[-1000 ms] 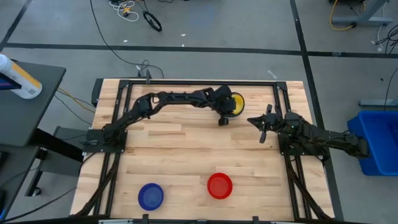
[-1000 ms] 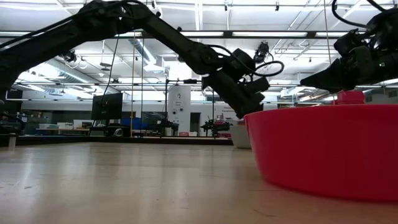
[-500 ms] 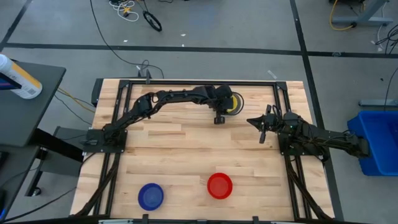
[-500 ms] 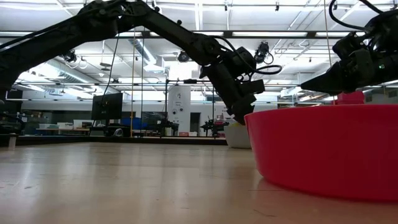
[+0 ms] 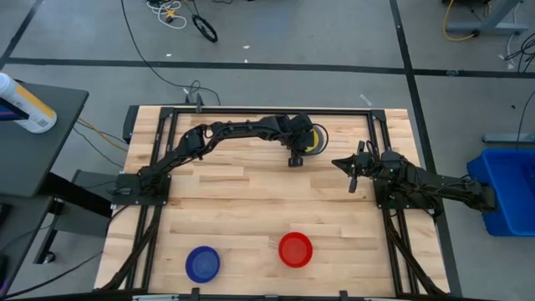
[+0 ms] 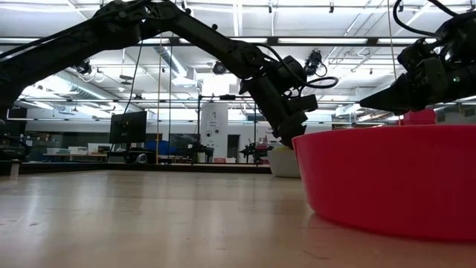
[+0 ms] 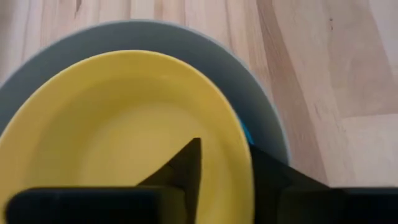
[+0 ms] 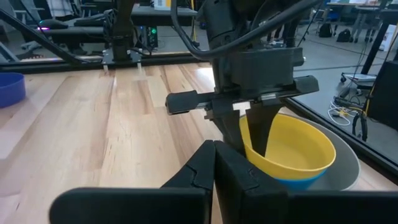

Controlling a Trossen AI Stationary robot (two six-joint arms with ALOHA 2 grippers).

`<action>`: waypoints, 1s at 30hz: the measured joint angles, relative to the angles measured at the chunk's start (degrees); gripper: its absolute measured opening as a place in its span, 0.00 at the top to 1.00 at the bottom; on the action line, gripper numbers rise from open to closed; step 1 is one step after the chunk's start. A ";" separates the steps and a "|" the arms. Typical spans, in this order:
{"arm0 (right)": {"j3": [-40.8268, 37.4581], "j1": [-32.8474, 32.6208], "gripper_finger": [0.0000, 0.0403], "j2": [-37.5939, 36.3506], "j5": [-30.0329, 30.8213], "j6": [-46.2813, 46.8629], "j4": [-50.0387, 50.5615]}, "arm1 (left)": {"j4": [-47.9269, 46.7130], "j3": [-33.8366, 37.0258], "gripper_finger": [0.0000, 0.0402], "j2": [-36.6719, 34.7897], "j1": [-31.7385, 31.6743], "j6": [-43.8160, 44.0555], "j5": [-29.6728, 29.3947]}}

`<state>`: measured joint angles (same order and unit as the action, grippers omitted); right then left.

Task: Nest bowls inside each other
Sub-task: Stack the yellow bowl on the blue bowl

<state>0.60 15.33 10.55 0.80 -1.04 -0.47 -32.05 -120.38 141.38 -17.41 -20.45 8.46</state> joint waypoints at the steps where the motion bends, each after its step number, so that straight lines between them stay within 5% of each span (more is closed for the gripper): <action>1: 0.00 0.00 0.97 0.00 0.00 0.00 0.00 | 0.00 0.00 0.70 -0.01 0.00 0.00 0.01; 13: 0.00 0.00 0.97 0.00 -0.01 0.02 0.00 | -1.44 0.07 0.31 -0.74 0.17 -0.21 -2.76; 30: 0.02 0.00 0.97 1.58 -0.12 0.63 0.01 | -3.46 0.07 0.28 -4.26 0.22 -0.96 -3.16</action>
<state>0.62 15.33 12.13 0.69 -0.40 -0.46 -35.52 -120.31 137.12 -17.19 -21.41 5.30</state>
